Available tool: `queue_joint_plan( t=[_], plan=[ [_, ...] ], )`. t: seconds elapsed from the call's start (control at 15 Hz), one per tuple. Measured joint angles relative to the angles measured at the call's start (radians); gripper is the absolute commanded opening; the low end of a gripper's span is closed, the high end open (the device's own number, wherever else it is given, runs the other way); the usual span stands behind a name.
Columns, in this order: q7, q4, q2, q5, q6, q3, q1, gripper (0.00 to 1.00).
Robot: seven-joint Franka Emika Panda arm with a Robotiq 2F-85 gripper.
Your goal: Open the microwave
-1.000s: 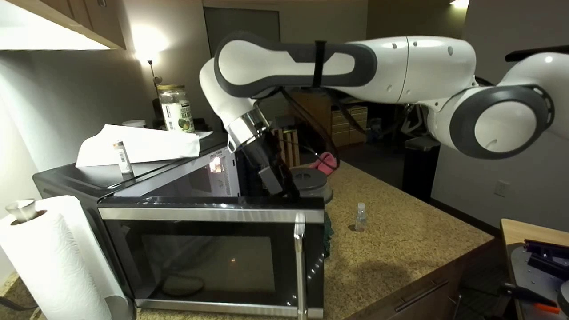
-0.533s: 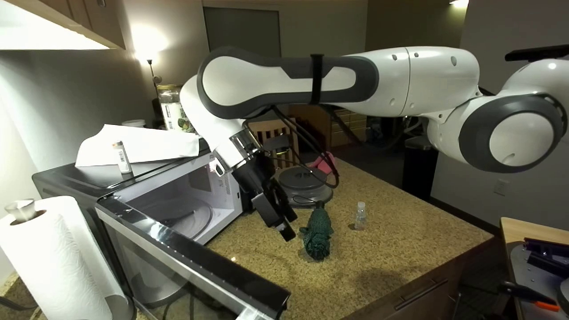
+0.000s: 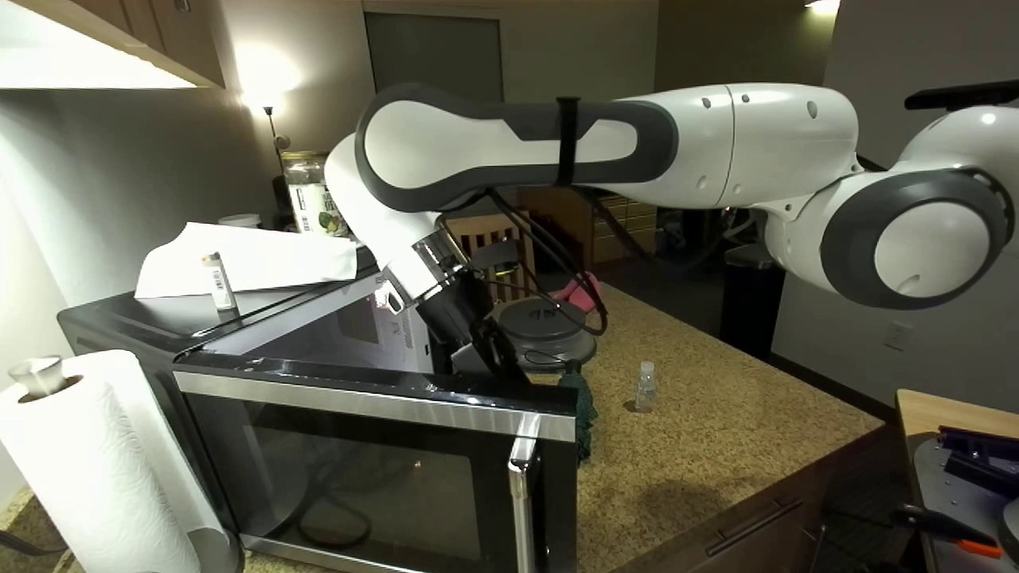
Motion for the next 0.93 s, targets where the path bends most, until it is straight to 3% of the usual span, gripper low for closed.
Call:
queue_joint_plan(
  t=[0.33,0.93],
  plan=[
    [0.000,0.000,0.000,0.000,0.006,-0.002,0.001,1.00],
    [0.061,0.025,-0.018,-0.013,0.131,-0.061,-0.012,1.00]
  ],
)
